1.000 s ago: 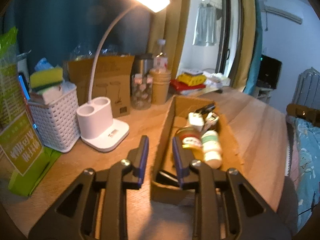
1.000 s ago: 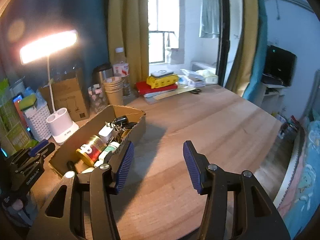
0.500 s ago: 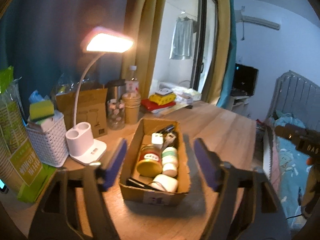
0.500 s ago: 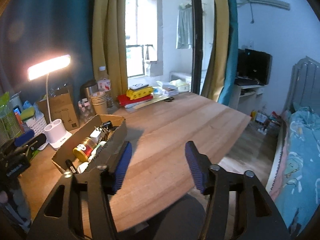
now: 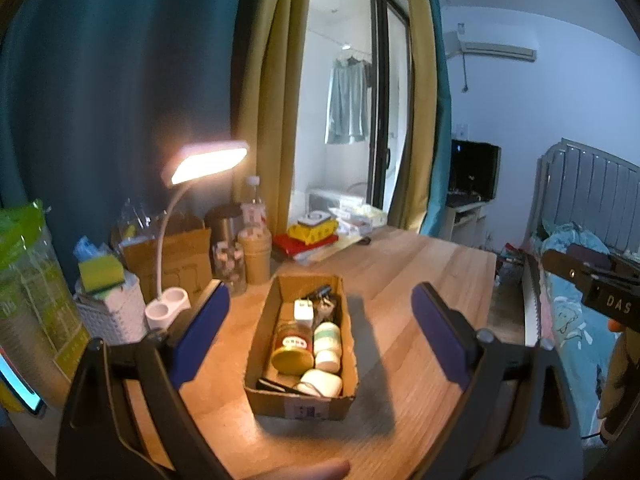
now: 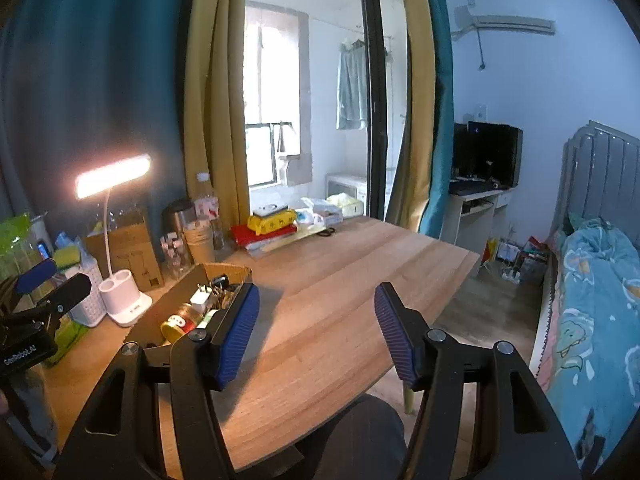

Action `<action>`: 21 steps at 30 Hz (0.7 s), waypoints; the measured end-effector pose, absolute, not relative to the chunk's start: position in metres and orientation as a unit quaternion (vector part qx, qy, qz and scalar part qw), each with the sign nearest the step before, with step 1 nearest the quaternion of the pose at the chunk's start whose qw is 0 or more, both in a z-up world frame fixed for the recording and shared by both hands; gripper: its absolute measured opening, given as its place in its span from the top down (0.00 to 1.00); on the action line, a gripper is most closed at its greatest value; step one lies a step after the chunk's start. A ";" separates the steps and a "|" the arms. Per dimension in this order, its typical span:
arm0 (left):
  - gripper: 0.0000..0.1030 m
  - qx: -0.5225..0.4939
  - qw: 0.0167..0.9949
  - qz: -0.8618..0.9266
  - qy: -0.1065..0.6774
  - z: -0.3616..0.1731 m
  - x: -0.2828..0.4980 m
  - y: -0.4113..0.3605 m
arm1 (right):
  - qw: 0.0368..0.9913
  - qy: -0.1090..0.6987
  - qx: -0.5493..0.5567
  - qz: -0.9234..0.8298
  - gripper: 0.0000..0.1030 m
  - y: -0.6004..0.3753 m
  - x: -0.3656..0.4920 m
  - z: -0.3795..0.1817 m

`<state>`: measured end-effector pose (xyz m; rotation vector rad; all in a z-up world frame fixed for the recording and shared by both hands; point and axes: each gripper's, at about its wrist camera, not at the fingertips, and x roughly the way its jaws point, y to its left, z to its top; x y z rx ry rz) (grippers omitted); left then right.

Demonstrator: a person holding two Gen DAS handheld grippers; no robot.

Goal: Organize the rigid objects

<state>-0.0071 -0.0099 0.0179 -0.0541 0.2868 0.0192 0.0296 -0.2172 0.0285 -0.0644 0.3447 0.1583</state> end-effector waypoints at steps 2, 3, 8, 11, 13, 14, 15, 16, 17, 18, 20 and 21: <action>0.09 -0.018 0.991 0.007 0.135 0.023 -0.011 -0.011 | 0.982 0.167 -0.034 0.079 0.38 -0.216 0.027 0.031; 0.08 -0.016 0.991 0.007 0.134 0.024 -0.011 -0.011 | 0.982 0.167 -0.035 0.079 0.38 -0.214 0.026 0.031; 0.08 -0.019 0.992 0.007 0.124 0.029 -0.017 -0.009 | 0.981 0.167 -0.044 0.083 0.38 -0.208 0.024 0.031; 0.08 -0.014 0.992 0.009 0.125 0.029 -0.016 -0.010 | 0.981 0.167 -0.045 0.087 0.38 -0.205 0.023 0.031; 0.08 -0.011 0.991 0.005 0.130 0.028 -0.015 -0.011 | 0.981 0.166 -0.046 0.088 0.38 -0.204 0.022 0.032; 0.08 -0.010 0.991 0.006 0.130 0.028 -0.015 -0.011 | 0.981 0.166 -0.045 0.089 0.38 -0.204 0.022 0.032; 0.08 -0.009 0.992 0.006 0.130 0.028 -0.015 -0.012 | 0.981 0.167 -0.045 0.089 0.38 -0.204 0.022 0.032; 0.08 -0.010 0.991 0.007 0.130 0.028 -0.015 -0.011 | 0.981 0.167 -0.046 0.089 0.38 -0.204 0.022 0.032; 0.08 -0.011 0.992 0.007 0.129 0.028 -0.015 -0.012 | 0.981 0.167 -0.046 0.088 0.38 -0.204 0.022 0.032; 0.08 -0.012 0.991 0.007 0.130 0.028 -0.015 -0.011 | 0.981 0.166 -0.046 0.088 0.38 -0.204 0.022 0.032; 0.08 -0.012 0.991 0.010 0.129 0.027 -0.015 -0.011 | 0.981 0.166 -0.046 0.089 0.38 -0.204 0.022 0.032; 0.08 -0.012 0.991 0.009 0.130 0.027 -0.015 -0.012 | 0.981 0.166 -0.046 0.088 0.38 -0.204 0.022 0.032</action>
